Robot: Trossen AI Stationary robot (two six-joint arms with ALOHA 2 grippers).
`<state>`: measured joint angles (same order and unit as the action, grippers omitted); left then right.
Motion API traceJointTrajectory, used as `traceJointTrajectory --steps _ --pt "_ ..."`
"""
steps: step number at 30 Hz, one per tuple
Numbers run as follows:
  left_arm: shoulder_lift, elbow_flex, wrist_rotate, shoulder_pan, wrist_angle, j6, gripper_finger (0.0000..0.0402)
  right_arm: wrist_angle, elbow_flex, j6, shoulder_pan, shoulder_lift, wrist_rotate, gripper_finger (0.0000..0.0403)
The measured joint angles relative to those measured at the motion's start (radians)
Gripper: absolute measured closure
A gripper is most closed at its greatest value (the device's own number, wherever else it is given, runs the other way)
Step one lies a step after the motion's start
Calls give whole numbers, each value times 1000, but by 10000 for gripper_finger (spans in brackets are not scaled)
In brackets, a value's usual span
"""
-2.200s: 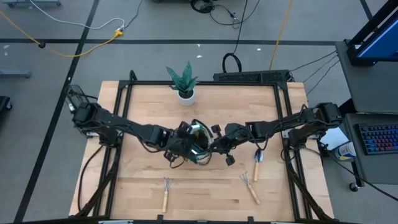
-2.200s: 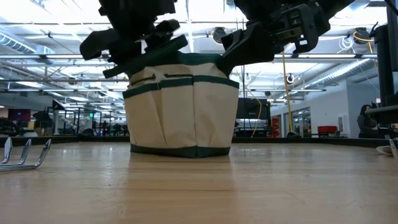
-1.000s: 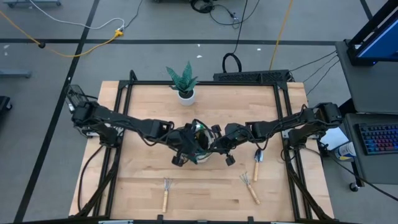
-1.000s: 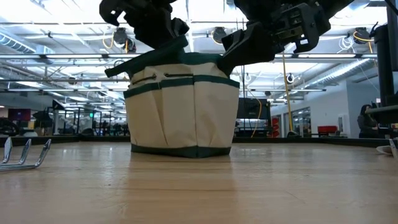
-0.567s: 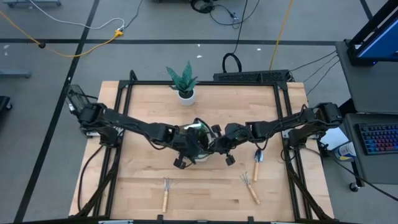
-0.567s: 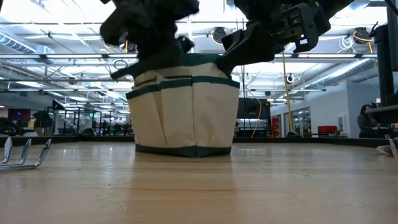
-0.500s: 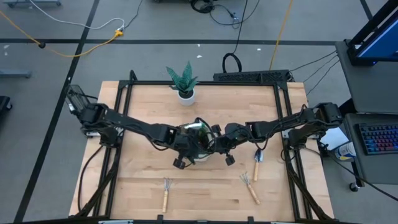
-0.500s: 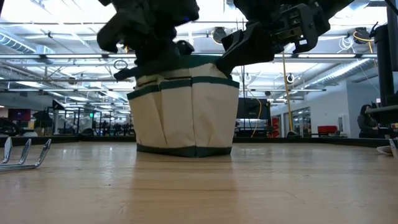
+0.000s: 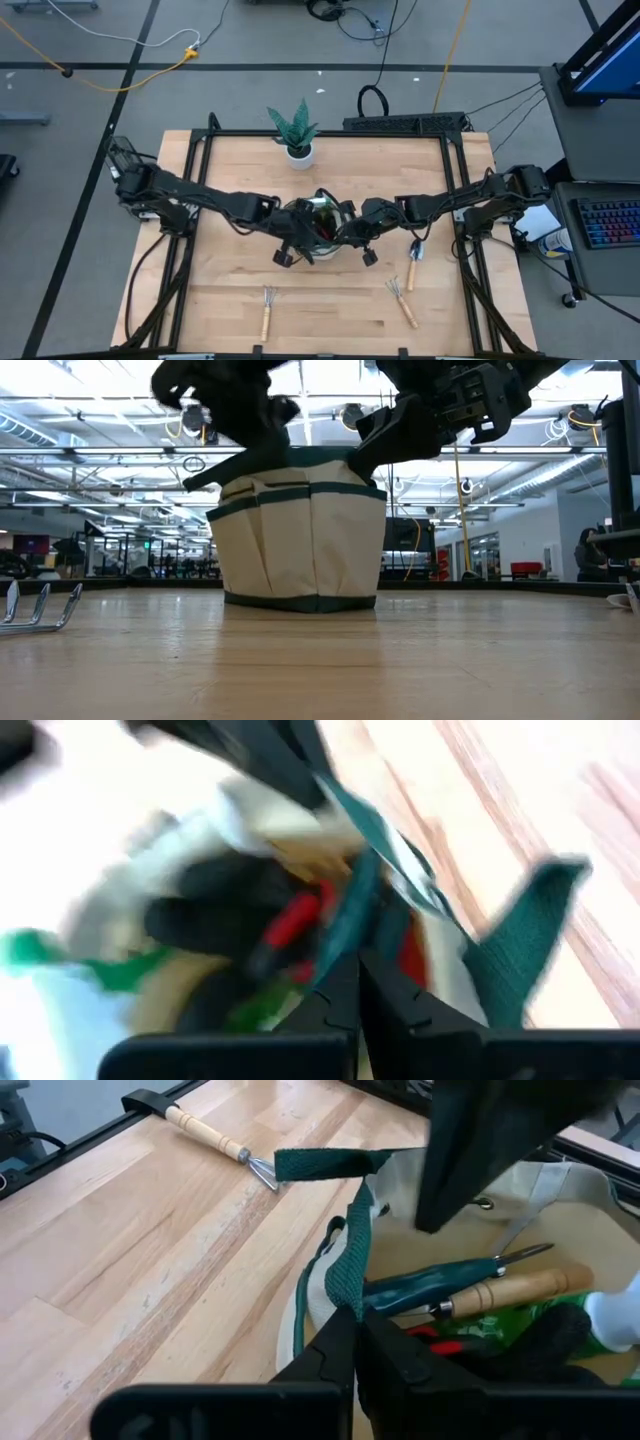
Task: Pick & Place Garden tools in Gardening bag
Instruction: Put the green shear scissors into the gardening bag
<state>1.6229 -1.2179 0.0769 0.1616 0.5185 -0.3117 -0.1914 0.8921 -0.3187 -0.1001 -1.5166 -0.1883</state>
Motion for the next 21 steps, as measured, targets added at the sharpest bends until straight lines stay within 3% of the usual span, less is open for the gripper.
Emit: traceJointTrajectory --steps 5,21 --pt "-19 -1 20 -15 -3 1 394 -5 0 -2 0 0 -1 401" --pt "124 -3 -52 -57 -3 -9 395 -5 0 -8 0 0 0 401"
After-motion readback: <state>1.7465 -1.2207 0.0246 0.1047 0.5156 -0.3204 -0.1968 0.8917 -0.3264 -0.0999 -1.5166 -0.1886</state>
